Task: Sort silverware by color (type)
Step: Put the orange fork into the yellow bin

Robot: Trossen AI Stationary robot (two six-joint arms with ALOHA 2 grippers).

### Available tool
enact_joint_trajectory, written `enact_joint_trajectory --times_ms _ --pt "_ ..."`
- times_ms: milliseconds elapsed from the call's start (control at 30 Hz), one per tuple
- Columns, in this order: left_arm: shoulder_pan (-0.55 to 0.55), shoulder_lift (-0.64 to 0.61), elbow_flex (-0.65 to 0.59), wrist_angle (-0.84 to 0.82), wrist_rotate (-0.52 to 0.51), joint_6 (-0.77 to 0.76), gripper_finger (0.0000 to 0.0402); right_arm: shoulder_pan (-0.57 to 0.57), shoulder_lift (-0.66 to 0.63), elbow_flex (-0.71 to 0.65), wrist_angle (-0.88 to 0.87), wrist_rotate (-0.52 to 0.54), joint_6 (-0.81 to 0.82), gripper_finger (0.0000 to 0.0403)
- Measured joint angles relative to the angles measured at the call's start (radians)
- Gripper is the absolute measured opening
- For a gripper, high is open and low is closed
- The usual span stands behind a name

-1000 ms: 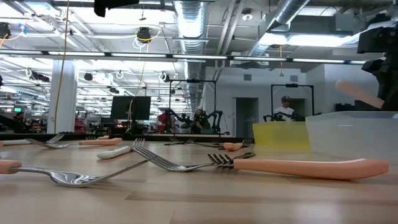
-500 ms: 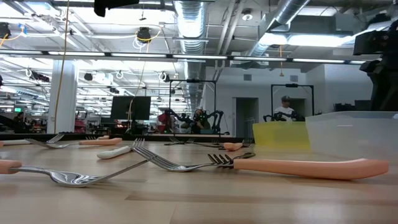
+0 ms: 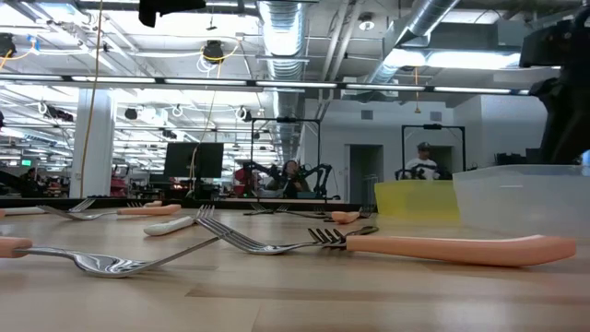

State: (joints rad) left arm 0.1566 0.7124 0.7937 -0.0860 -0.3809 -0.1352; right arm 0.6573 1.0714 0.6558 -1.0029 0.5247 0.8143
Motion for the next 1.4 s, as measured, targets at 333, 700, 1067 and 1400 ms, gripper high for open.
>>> enact_joint_trajectory --times_ms 333,700,1067,1400 --pt "0.0 0.0 0.0 -0.025 0.0 -0.001 0.0214 -0.041 0.0 0.069 -0.003 0.0 -0.016 0.0155" --pt "0.0 0.0 0.0 -0.079 0.011 -0.047 0.0214 -0.099 0.0 0.153 0.066 0.066 -0.125 0.0155" --pt "0.0 0.001 0.0 -0.132 0.043 -0.054 0.0214 -0.206 0.0 0.207 0.416 0.341 -0.521 0.0155" --pt "0.0 0.001 0.0 -0.154 0.058 -0.092 0.0214 -0.359 0.0 0.207 0.873 -0.008 -0.94 0.0155"
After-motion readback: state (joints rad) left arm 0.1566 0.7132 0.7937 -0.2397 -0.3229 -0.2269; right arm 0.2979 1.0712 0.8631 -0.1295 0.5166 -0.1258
